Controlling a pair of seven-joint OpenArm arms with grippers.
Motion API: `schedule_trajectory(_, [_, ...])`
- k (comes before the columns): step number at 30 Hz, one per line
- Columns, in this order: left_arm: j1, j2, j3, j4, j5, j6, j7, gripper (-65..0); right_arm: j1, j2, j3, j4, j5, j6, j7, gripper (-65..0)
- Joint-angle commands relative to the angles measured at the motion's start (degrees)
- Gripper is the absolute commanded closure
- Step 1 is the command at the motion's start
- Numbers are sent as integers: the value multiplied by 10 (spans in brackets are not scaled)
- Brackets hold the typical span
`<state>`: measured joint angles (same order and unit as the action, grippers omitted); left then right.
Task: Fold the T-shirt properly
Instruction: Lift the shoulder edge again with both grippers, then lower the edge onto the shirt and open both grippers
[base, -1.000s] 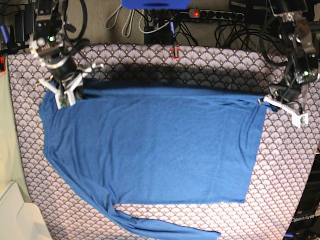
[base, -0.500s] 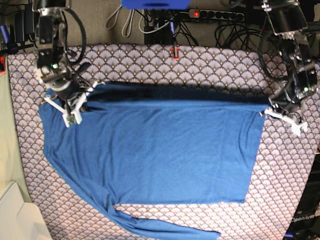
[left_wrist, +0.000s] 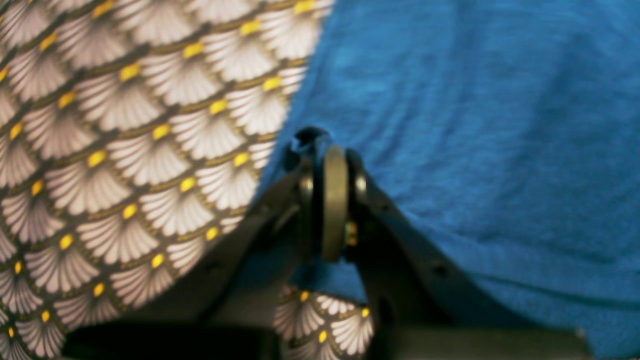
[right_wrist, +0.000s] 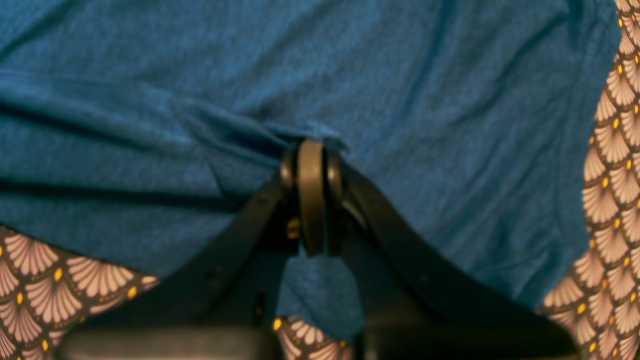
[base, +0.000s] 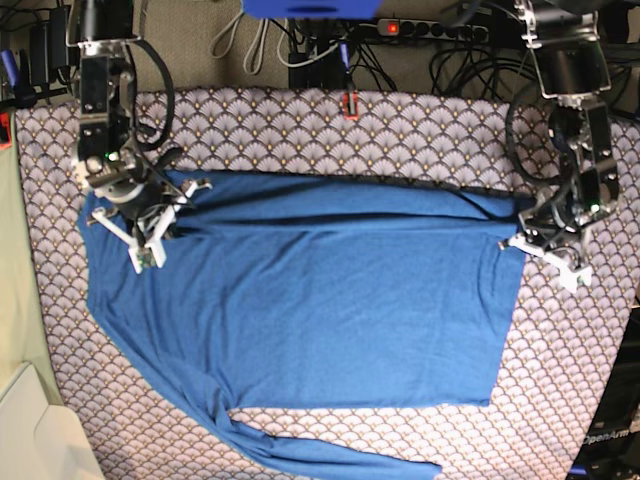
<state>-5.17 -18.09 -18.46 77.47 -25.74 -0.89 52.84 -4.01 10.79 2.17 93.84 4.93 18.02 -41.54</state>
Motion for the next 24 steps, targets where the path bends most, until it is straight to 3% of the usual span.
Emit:
schedule_trajectory(1, [-10, -11, 1, 8, 1, 1, -13, -5, 13, 6, 2, 8, 0, -1, 11, 0])
schedule_trajectory(6, [-19, -12, 3, -9, 1, 1, -42, -5, 30, 6, 2, -11, 0, -1, 9, 0])
schedule_trajectory(24, [-73, -13, 7, -68, 1, 1, -43, -5, 63, 15, -13, -69, 0, -1, 13, 0])
